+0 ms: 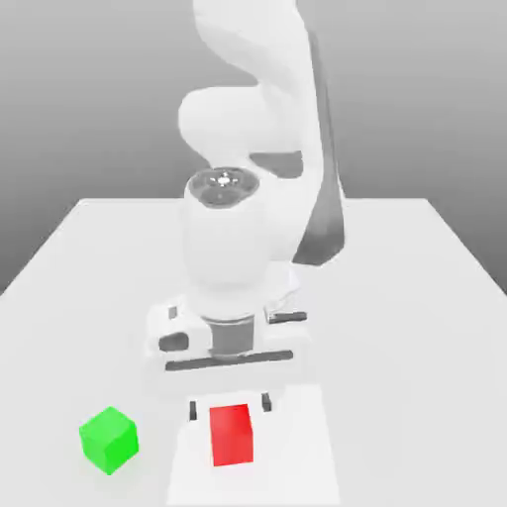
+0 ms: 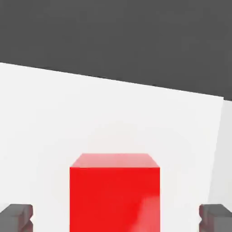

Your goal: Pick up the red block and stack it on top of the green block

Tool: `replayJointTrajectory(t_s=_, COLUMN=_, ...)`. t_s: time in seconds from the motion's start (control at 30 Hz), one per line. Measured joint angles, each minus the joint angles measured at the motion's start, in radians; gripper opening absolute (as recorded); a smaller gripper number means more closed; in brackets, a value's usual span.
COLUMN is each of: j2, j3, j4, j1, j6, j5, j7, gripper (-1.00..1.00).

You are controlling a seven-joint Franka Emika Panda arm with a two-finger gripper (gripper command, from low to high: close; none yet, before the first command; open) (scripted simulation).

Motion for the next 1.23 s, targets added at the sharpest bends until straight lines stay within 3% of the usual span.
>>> replayJointTrajectory(t_s=0.03, j2=0.021, j3=0.005, j4=0.003, j1=-0.005, j6=0.018, j5=0.003, j7=-0.002, gripper=-1.0)
replayJointTrajectory(t_s=0.27, j2=0.019, j3=0.007, j4=0.003, j1=-0.007, j6=0.016, j5=0.0, j7=0.0, gripper=-1.0)
replayJointTrajectory(t_s=0.47, j2=-0.168, j3=-0.024, j4=-0.022, j1=0.003, j6=-0.147, j5=-0.042, j7=0.032, gripper=-1.0)
replayJointTrajectory(t_s=0.63, j2=-0.209, j3=-0.137, j4=0.054, j1=-0.179, j6=-0.264, j5=-0.04, j7=0.066, gripper=-1.0)
replayJointTrajectory(t_s=0.83, j2=-0.053, j3=-0.116, j4=0.086, j1=-0.23, j6=-0.144, j5=0.041, j7=0.018, gripper=-1.0)
replayJointTrajectory(t_s=0.87, j2=-0.035, j3=-0.111, j4=0.087, j1=-0.235, j6=-0.127, j5=0.049, j7=0.012, gripper=1.0)
replayJointTrajectory(t_s=1.07, j2=-0.026, j3=-0.108, j4=0.088, j1=-0.237, j6=-0.119, j5=0.054, j7=0.009, gripper=1.0)
replayJointTrajectory(t_s=1.23, j2=-0.162, j3=-0.136, j4=0.081, j1=-0.222, j6=-0.244, j5=-0.015, j7=0.059, gripper=1.0)
